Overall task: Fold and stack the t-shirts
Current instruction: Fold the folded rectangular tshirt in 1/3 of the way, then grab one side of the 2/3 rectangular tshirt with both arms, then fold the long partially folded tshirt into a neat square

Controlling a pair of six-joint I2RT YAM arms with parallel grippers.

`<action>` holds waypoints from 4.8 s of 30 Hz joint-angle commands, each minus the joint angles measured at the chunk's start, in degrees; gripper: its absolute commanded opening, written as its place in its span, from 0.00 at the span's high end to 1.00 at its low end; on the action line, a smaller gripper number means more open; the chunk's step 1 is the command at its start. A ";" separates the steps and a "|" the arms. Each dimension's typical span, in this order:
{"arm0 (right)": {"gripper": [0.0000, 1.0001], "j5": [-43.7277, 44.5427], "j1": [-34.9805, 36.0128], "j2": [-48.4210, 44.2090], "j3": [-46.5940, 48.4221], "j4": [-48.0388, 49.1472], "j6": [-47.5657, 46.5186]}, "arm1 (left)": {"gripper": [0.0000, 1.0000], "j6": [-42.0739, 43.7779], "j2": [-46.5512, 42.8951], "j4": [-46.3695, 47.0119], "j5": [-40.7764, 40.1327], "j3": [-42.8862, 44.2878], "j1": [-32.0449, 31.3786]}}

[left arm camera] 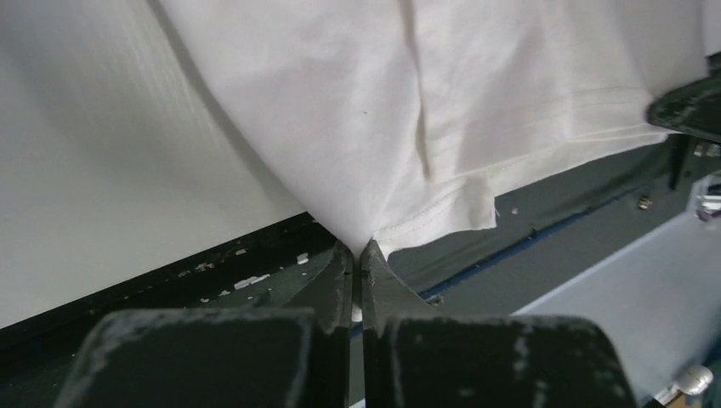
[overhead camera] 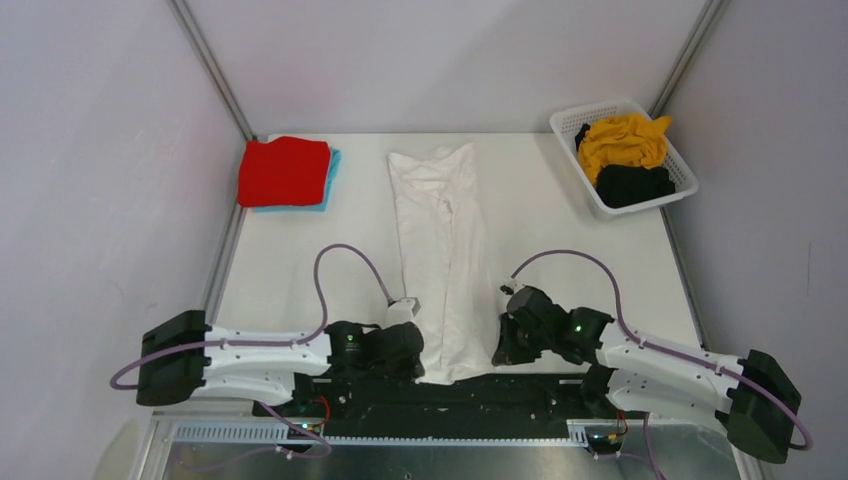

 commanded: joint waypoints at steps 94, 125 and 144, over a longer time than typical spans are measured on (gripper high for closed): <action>0.63 -5.12 -31.95 38.95 16.58 21.75 -4.93 | 0.71 12.77 27.61 16.73 13.49 8.63 42.95; 1.00 -7.55 -26.88 28.34 9.19 14.89 -4.85 | 1.00 13.93 10.75 6.64 8.76 0.14 33.10; 1.00 -17.23 -17.67 1.62 15.07 -4.13 -7.78 | 1.00 12.97 -24.51 -7.17 11.16 1.59 21.18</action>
